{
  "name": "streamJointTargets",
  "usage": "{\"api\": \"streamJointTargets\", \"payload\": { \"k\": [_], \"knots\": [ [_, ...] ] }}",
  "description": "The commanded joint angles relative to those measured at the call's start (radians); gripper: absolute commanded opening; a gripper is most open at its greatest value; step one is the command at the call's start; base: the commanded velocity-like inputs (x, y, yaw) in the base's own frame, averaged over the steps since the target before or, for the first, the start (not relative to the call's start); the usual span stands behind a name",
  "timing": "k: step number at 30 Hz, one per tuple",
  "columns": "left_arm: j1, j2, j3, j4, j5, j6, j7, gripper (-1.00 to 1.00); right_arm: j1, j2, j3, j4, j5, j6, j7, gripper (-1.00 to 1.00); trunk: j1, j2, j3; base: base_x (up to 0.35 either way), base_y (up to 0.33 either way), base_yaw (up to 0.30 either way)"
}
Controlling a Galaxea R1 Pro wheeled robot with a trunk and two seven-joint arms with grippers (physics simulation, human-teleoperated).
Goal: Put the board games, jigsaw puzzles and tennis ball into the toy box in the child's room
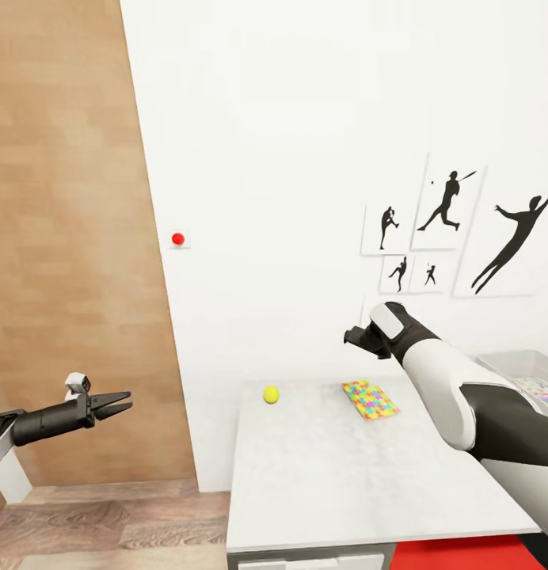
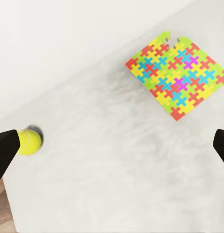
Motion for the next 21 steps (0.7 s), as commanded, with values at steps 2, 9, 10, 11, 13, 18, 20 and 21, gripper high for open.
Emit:
{"api": "streamJointTargets", "payload": {
  "k": [2, 9, 10, 11, 13, 18, 20, 21],
  "knots": [
    [0.000, 0.000, 0.002, 0.000, -0.002, 0.011, -0.004, 1.00, 0.000, -0.015, -0.004, -0.002, -0.007, 0.002, -0.008, 1.00, 0.001, -0.001, -0.002, 0.090, 0.008, 0.000],
    [0.000, 0.000, 0.002, 0.000, -0.002, 0.010, -0.004, 1.00, 0.000, -0.052, -0.004, -0.001, -0.007, 0.003, -0.008, 1.00, 0.001, -0.001, -0.011, 0.082, 0.002, 0.000],
    [0.000, 0.000, 0.002, 0.000, -0.002, 0.010, -0.004, 1.00, 0.000, -0.055, -0.004, -0.001, -0.007, 0.003, -0.008, 1.00, 0.001, -0.001, -0.012, 0.083, 0.000, 0.000],
    [0.000, 0.000, 0.002, 0.000, -0.002, 0.010, -0.004, 1.00, 0.000, -0.060, -0.004, -0.001, -0.007, 0.003, -0.009, 1.00, 0.001, -0.001, -0.014, 0.083, 0.000, 0.000],
    [0.000, 0.000, 0.002, 0.000, -0.002, 0.010, -0.004, 1.00, 0.000, -0.064, -0.004, -0.001, -0.007, 0.003, -0.009, 1.00, 0.001, -0.001, -0.017, 0.074, 0.000, 0.000],
    [0.000, -0.001, 0.000, 0.000, -0.002, 0.010, -0.004, 1.00, 0.000, -0.069, -0.003, -0.001, -0.007, 0.002, -0.010, 1.00, 0.001, -0.001, -0.025, 0.024, 0.000, 0.000],
    [0.000, -0.001, 0.000, 0.000, -0.002, 0.010, -0.004, 1.00, 0.000, -0.071, -0.003, 0.002, -0.007, 0.001, -0.010, 1.00, 0.001, -0.001, -0.028, 0.006, 0.000, 0.000],
    [0.000, -0.001, 0.000, 0.000, -0.002, 0.010, -0.004, 1.00, 0.000, -0.072, -0.003, 0.003, -0.007, 0.001, -0.010, 1.00, 0.001, -0.001, -0.030, 0.004, 0.000, 0.000]
  ]
}}
